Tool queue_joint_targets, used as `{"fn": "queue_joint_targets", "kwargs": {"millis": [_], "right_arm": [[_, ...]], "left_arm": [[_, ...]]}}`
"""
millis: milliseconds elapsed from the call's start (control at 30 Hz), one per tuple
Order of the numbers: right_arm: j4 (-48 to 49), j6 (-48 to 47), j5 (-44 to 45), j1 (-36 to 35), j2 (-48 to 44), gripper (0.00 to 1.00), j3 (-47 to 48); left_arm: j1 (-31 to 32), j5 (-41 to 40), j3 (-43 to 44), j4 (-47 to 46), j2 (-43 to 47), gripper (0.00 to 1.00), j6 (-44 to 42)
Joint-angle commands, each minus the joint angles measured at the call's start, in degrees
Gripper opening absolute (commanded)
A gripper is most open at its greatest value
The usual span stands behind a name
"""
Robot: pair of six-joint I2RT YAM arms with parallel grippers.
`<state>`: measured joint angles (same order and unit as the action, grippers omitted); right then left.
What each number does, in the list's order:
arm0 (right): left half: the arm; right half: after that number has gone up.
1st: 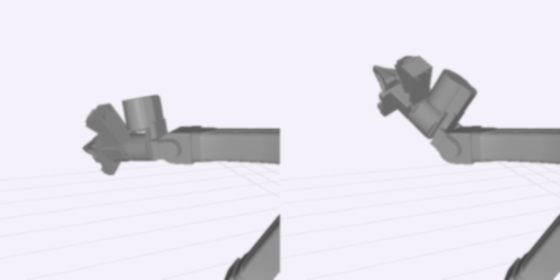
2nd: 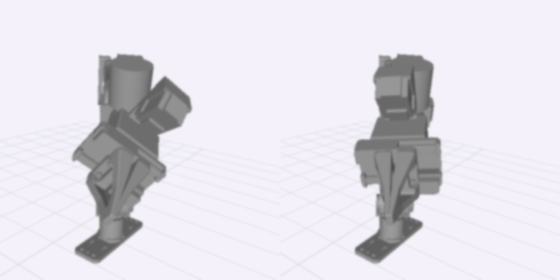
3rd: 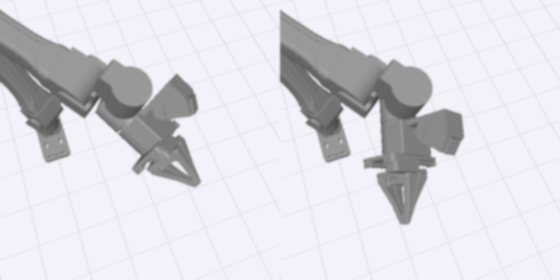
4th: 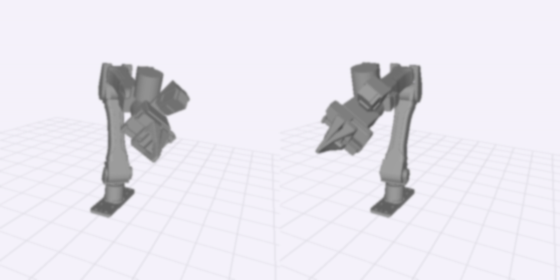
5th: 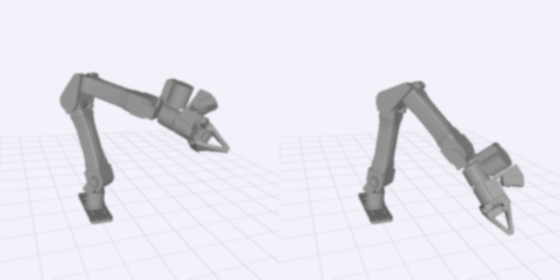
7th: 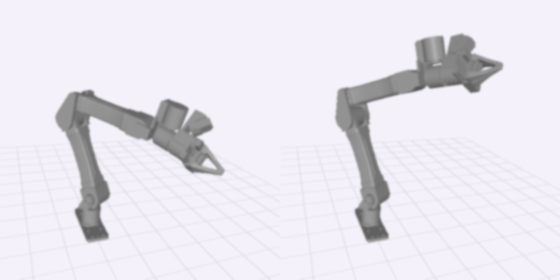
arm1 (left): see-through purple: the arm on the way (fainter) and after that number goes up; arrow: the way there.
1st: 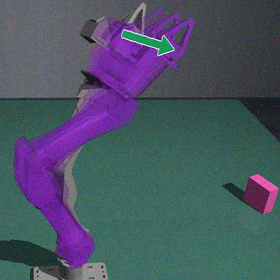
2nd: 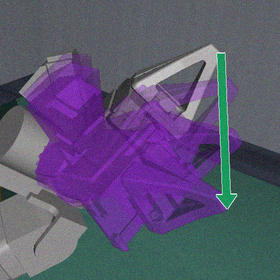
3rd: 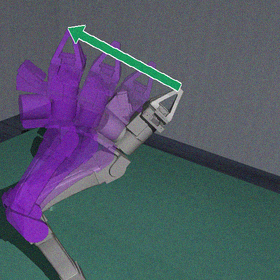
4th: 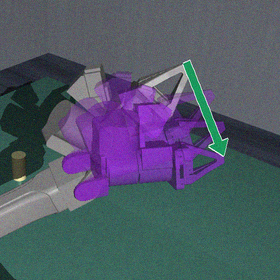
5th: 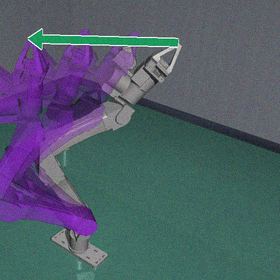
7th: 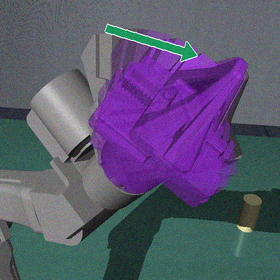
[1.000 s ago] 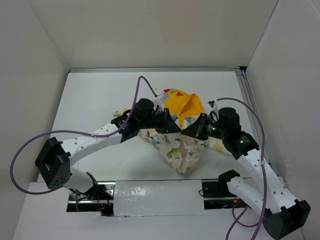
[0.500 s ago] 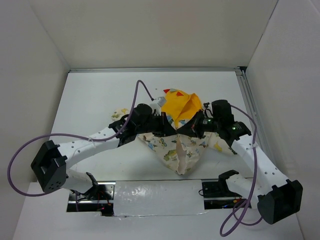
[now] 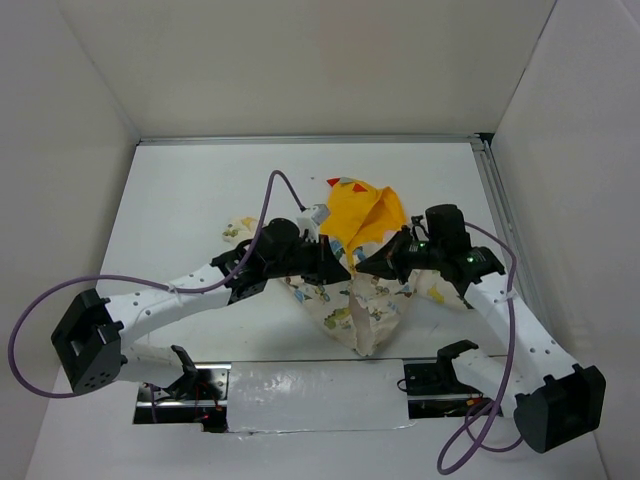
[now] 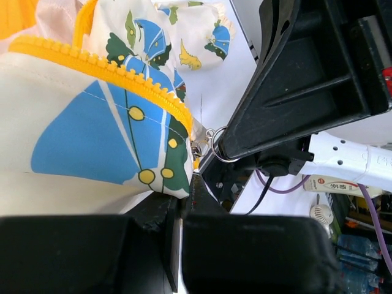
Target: Zip up the jacket
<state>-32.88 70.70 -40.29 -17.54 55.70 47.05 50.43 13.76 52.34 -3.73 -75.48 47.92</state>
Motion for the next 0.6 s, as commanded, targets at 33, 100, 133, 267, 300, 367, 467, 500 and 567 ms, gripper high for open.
{"fn": "queue_joint_targets", "kwargs": {"millis": [33,100,133,267,300,367,467,500,567], "right_arm": [[0.9,-2.6,0.1,1.5,-2.5,0.00,-2.3],[-1.6,-5.0,1.2,1.5,-2.4,0.00,-1.9],[-1.2,-5.6,1.2,1.5,-2.4,0.00,-1.7],[5.2,-3.5,2.5,1.5,-3.8,0.00,-1.8],[6.8,-2.8,3.1,1.5,-4.4,0.00,-1.8],[10.1,-0.7,4.3,1.4,-5.0,0.00,-1.8],[14.6,3.1,8.5,1.3,-4.9,0.00,-2.0],[15.6,4.0,9.2,1.0,-4.6,0.00,-2.0],[17.0,6.3,12.2,-0.3,-3.9,0.00,-1.9]], "left_arm": [[0.6,-0.1,1.8,2.8,1.6,0.00,-3.4],[0.6,-0.7,2.2,3.1,1.5,0.00,-4.0],[0.5,-0.5,2.4,3.1,1.4,0.00,-4.8],[0.6,2.1,2.5,2.8,1.1,0.00,-6.8],[0.7,2.7,2.2,2.8,1.0,0.00,-7.1],[1.1,3.4,1.2,3.2,1.0,0.00,-7.1],[1.7,3.6,-0.7,3.5,0.5,0.00,-5.7],[2.0,3.6,-1.3,3.6,0.3,0.00,-4.5],[2.4,5.0,-3.3,3.6,-0.2,0.00,-3.3]]}}
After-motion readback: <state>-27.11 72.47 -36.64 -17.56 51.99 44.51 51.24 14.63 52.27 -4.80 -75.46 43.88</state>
